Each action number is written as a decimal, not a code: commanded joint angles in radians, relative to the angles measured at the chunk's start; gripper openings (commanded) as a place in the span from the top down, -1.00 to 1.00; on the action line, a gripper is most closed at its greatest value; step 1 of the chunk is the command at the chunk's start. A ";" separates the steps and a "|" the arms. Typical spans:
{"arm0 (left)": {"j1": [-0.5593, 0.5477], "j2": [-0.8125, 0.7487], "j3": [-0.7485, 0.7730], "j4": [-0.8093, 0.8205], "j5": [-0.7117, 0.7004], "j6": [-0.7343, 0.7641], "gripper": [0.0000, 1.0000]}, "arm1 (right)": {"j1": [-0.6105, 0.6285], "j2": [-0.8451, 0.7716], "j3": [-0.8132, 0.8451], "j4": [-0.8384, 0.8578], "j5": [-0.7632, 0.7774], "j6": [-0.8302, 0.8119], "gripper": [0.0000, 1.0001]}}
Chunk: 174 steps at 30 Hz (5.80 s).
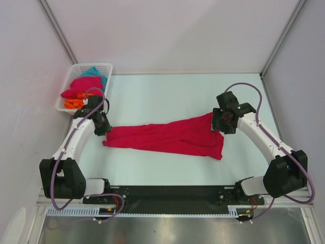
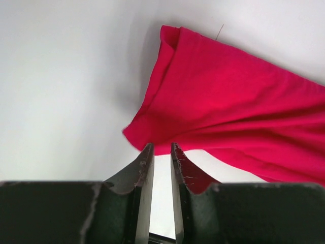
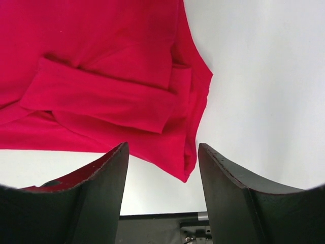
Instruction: Fold and stack the t-shirts
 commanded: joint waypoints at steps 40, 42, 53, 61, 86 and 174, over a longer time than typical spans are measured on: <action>0.000 -0.067 0.020 -0.011 -0.011 0.057 -0.17 | 0.235 0.551 0.279 0.160 -0.050 0.018 1.00; 0.000 -0.065 0.017 -0.006 -0.011 0.059 -0.16 | 0.243 0.518 0.278 0.145 -0.036 0.029 1.00; 0.000 -0.061 -0.006 0.012 -0.013 0.060 -0.15 | 0.369 0.381 0.213 0.085 0.033 0.113 0.97; 0.000 -0.075 -0.040 0.028 -0.007 0.065 -0.15 | 0.426 0.364 0.074 0.117 0.032 0.168 0.85; 0.009 -0.044 -0.058 0.061 0.010 0.080 -0.15 | 0.455 0.324 0.129 -0.015 0.180 0.182 0.13; 0.018 -0.047 -0.091 0.107 0.084 0.100 -0.15 | 0.395 0.237 0.029 -0.152 0.329 0.250 -0.10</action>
